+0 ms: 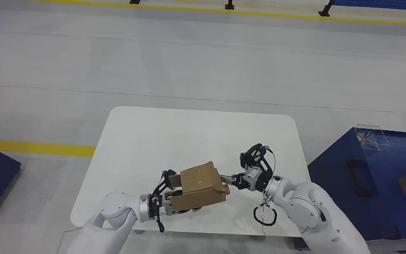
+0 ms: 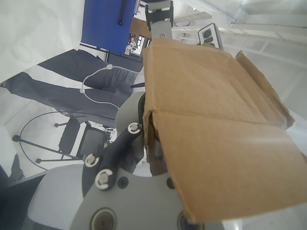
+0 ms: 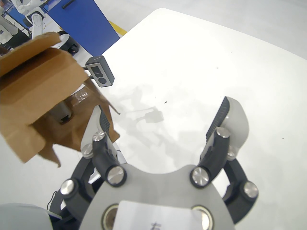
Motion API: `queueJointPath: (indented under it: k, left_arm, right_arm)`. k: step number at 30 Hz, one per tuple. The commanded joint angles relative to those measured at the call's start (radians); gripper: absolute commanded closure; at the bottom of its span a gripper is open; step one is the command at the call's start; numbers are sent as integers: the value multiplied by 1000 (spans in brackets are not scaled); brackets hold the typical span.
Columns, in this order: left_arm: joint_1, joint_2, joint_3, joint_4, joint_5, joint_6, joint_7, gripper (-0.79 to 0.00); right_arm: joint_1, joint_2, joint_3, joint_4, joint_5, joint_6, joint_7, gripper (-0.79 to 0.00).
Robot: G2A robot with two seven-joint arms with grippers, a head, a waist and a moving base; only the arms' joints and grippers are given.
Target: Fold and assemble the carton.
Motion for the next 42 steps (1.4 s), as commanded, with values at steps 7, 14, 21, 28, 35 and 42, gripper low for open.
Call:
queueJointPath:
  k: [7, 14, 21, 28, 35, 42]
  left_arm:
    - [12, 4, 19, -16, 26, -25, -27, 0]
    - [-6, 3, 23, 15, 0, 0, 3, 0]
    - [-26, 0, 33, 45, -37, 71, 36, 0]
    - [-32, 0, 56, 49, -4, 87, 52, 0]
    - [-29, 1, 65, 47, 1, 71, 55, 0]
    - [-19, 4, 62, 37, 6, 52, 56, 0]
  right_arm:
    - [18, -11, -38, 15, -11, 12, -16, -785]
    - [-1, -9, 1, 25, 5, 15, -38, -785]
    - [-79, 0, 112, -22, 71, -24, -115, -785]
    - [-139, 5, 140, -87, 50, -67, -116, -785]
    - [-104, -8, 42, -60, -6, -36, -83, -785]
    - [-88, -16, 8, -37, -23, -28, -99, -785]
